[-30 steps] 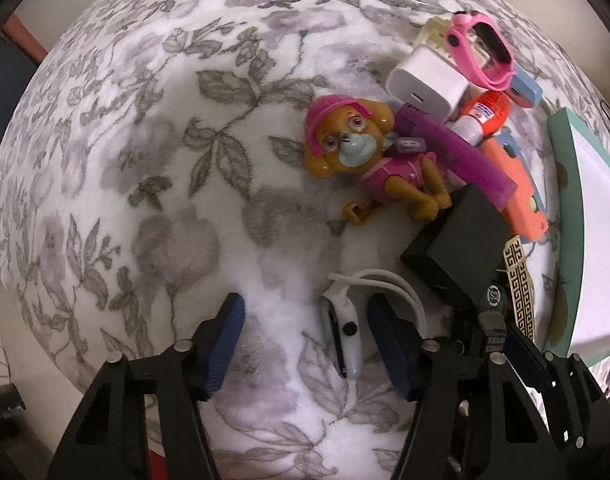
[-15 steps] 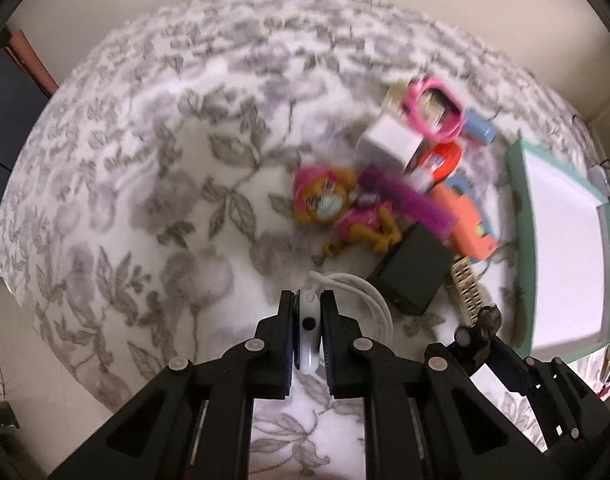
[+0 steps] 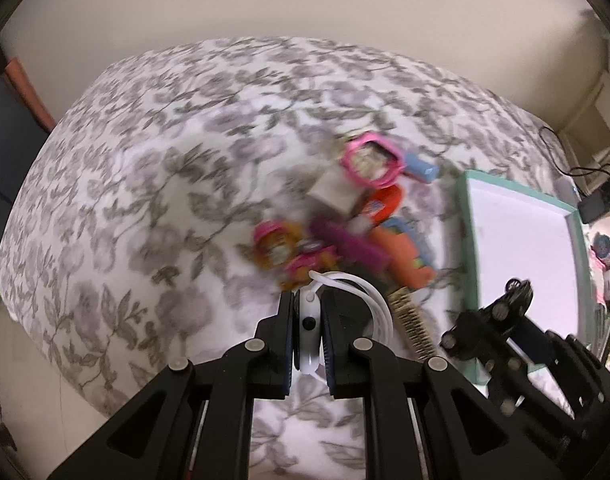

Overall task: Organize rigid objects
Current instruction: 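Carry the smartwatch with the left tool while the right tool carries the car to the tray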

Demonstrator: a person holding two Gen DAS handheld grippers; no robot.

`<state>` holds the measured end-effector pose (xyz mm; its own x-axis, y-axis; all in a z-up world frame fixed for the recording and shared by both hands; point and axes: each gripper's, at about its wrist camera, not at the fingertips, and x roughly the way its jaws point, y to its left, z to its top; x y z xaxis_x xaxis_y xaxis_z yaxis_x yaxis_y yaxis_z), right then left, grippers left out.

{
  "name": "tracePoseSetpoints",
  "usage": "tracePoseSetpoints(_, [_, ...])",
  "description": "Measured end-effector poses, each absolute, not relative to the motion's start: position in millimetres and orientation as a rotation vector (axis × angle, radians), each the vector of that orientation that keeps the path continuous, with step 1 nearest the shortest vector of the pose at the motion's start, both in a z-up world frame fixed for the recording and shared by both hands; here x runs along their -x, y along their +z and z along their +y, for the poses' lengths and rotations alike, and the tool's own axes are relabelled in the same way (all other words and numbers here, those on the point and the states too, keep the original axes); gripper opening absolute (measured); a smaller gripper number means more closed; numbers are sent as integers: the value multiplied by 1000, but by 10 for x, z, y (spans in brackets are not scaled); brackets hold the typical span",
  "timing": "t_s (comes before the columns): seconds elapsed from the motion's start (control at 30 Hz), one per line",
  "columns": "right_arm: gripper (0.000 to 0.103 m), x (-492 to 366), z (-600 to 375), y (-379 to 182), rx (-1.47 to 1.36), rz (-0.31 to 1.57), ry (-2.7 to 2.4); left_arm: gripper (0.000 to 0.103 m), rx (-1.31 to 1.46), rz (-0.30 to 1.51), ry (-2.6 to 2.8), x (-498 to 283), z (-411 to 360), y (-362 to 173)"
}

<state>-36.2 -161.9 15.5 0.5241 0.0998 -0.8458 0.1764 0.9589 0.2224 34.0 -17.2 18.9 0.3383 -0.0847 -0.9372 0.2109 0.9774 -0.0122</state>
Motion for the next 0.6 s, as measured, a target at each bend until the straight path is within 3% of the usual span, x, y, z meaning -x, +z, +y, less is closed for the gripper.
tracePoseSetpoints(0.6, [35, 352, -3199, -77, -386, 1082, -490, 13, -235, 1257, -419, -571, -1765, -21])
